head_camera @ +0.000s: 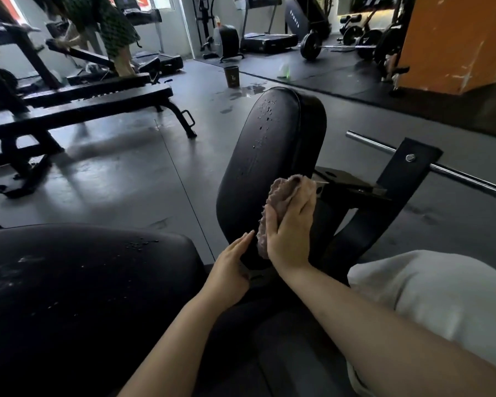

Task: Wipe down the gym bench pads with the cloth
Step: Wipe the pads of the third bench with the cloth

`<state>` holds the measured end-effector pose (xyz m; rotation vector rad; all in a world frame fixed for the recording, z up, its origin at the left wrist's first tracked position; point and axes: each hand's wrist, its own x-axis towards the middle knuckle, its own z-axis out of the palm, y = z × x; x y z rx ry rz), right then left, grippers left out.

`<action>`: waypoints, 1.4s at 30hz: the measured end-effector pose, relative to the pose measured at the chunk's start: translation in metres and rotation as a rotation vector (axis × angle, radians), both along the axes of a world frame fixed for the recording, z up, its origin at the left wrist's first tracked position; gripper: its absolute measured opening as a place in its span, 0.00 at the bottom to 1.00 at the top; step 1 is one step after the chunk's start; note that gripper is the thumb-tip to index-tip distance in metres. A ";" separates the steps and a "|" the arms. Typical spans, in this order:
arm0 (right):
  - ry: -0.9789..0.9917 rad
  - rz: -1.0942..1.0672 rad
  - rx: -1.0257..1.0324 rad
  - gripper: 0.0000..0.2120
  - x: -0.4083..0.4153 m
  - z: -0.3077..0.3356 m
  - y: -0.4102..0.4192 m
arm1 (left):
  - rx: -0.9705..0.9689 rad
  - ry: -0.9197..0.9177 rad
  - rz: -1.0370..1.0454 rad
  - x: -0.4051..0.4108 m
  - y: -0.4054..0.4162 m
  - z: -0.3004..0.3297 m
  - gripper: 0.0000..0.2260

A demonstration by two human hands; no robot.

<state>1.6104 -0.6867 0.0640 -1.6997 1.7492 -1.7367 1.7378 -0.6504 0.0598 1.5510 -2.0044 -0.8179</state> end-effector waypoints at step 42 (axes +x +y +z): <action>0.783 0.316 0.350 0.33 -0.092 0.170 -0.092 | -0.397 0.061 0.133 -0.097 -0.048 0.116 0.31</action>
